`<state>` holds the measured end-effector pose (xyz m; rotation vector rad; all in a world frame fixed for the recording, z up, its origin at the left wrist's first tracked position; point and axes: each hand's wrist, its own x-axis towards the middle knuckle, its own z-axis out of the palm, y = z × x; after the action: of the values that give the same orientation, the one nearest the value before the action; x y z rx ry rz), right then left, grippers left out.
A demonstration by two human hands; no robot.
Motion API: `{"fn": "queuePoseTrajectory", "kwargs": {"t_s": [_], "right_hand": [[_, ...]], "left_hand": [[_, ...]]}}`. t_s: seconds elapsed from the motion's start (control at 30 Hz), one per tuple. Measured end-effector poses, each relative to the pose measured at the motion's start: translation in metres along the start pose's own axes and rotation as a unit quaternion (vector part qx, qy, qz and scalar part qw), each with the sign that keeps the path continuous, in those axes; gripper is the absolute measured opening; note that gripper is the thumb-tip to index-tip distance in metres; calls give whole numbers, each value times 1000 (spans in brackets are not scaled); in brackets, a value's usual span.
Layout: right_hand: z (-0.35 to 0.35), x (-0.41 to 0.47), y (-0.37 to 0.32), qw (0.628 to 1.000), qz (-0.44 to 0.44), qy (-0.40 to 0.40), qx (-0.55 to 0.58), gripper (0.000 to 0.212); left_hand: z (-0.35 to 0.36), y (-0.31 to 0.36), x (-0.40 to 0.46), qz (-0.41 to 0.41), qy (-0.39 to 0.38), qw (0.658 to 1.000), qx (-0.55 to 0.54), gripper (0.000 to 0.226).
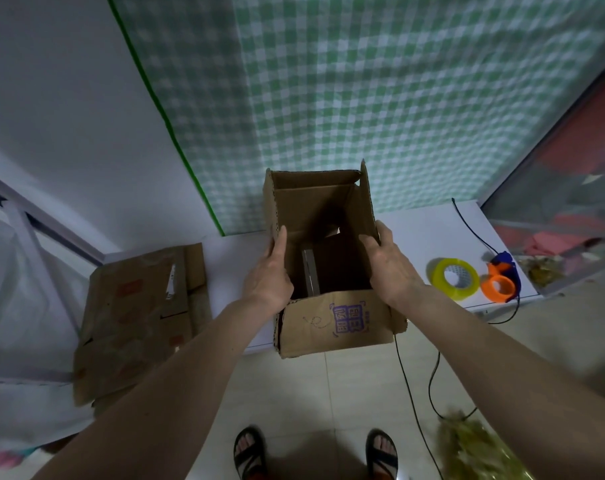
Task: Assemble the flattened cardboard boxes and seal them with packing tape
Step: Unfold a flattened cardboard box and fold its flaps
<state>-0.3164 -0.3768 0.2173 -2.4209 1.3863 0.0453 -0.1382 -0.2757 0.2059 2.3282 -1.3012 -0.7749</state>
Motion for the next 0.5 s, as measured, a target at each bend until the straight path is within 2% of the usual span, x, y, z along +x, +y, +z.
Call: {"fn": "queuePoseTrajectory", "kwargs": {"t_s": [0.23,0.5], "right_hand": [[11,16,1,999,22,-19,20,75],[31,41,8,998,43,-35,-18,82]], "left_hand": [[4,-8,12,-18,8,1000,3,101],[17,-27,34,-38,7,999,-6,102]]}}
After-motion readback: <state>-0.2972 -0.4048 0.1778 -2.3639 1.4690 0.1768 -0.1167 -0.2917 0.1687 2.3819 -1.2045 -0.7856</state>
